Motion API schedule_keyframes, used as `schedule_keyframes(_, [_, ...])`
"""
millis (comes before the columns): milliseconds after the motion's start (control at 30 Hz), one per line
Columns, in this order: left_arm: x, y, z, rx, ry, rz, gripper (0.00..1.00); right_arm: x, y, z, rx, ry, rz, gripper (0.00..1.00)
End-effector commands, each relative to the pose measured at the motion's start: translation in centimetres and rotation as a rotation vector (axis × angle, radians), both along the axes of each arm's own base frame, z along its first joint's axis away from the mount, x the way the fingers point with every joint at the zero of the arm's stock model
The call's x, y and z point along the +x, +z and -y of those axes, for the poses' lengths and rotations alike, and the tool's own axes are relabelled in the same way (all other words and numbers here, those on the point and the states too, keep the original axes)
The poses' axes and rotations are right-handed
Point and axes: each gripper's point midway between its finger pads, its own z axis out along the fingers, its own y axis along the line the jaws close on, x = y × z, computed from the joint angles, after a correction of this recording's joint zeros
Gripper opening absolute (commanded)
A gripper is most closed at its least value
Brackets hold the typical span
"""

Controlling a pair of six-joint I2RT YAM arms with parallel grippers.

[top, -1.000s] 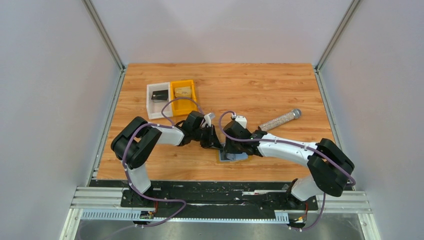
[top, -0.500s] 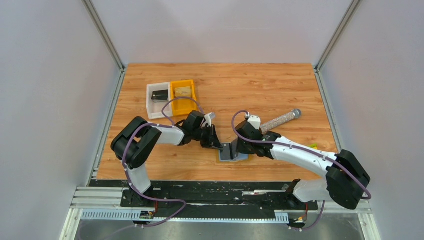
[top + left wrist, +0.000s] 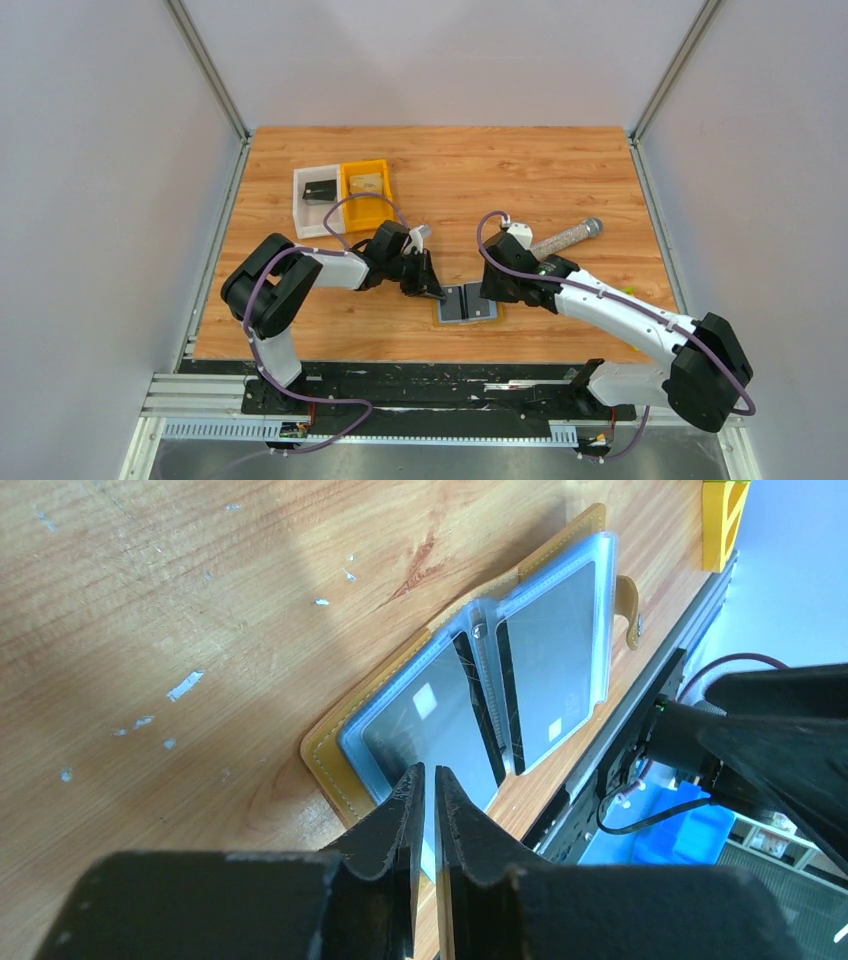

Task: Take the credit cards out of the card holder
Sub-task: Remove the credit card from the card holder.

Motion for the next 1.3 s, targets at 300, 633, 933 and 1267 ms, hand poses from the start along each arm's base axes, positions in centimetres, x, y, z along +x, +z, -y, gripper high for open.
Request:
schedule_keyframes(300, [0.1, 3.8, 1.4, -0.081, -0.024, 0.076, 0.28, 1.9, 1.9, -3.6, 0.166, 0.152, 0.039, 0.27])
schedule_keyframes(633, [-0.1, 5.5, 3.9, -0.196, -0.029, 0.094, 0.39, 2.2, -0.7, -2.5, 0.212, 0.138, -0.017, 0.27])
schedule_keyframes(933, [-0.5, 4.1, 5.1, -0.204, -0.041, 0.075, 0.4, 1.8, -2.1, -1.6, 0.22, 0.114, -0.042, 0.27])
schedule_keyframes(1267, [-0.4, 2.6, 5.3, -0.186, -0.037, 0.074, 0.4, 1.7, -3.5, -1.2, 0.206, 0.103, -0.061, 0.26])
